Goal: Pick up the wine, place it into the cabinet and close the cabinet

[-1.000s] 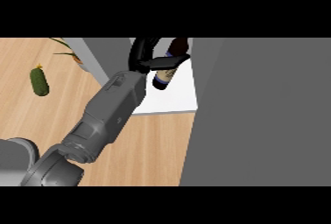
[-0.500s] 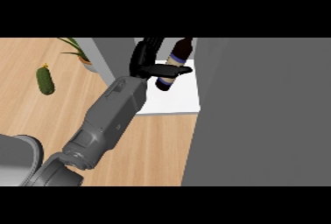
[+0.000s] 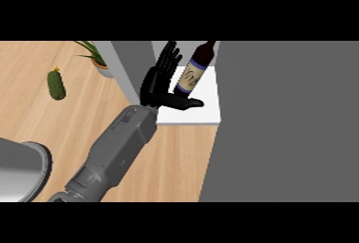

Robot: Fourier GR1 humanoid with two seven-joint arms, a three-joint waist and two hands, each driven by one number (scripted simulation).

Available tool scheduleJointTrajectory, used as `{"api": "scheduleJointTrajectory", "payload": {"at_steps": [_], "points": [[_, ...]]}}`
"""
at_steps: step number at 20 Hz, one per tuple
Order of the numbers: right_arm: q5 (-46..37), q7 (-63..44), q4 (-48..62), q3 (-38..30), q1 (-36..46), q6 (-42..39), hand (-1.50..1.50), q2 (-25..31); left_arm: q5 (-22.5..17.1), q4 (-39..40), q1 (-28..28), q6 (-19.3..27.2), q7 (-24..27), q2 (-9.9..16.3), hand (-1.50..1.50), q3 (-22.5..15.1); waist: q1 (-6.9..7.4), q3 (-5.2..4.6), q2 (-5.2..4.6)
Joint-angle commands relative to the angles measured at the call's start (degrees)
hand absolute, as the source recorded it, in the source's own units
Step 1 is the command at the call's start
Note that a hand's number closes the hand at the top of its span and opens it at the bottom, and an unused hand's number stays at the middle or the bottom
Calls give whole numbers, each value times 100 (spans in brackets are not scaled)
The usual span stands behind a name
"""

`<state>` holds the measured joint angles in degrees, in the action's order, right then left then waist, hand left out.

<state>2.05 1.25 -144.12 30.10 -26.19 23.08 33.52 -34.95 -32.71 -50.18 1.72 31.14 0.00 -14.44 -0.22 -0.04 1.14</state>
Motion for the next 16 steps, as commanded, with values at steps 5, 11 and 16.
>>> {"api": "scheduleJointTrajectory", "payload": {"at_steps": [5, 11, 16], "points": [[216, -434, -1139, -41, -324, 49, -150, 102, -192, -1812, 1401, 540, -414, 0, -150, -830, 54, 3, -14], [38, -747, -1272, 27, -196, 151, -150, 135, 78, -2993, 2567, 414, -525, 394, -150, -983, 100, -3, -42], [-209, -608, -1262, 199, -337, 218, -150, 167, 43, -4292, 3656, 652, -742, 483, -150, -1291, 60, -2, -33]]}}
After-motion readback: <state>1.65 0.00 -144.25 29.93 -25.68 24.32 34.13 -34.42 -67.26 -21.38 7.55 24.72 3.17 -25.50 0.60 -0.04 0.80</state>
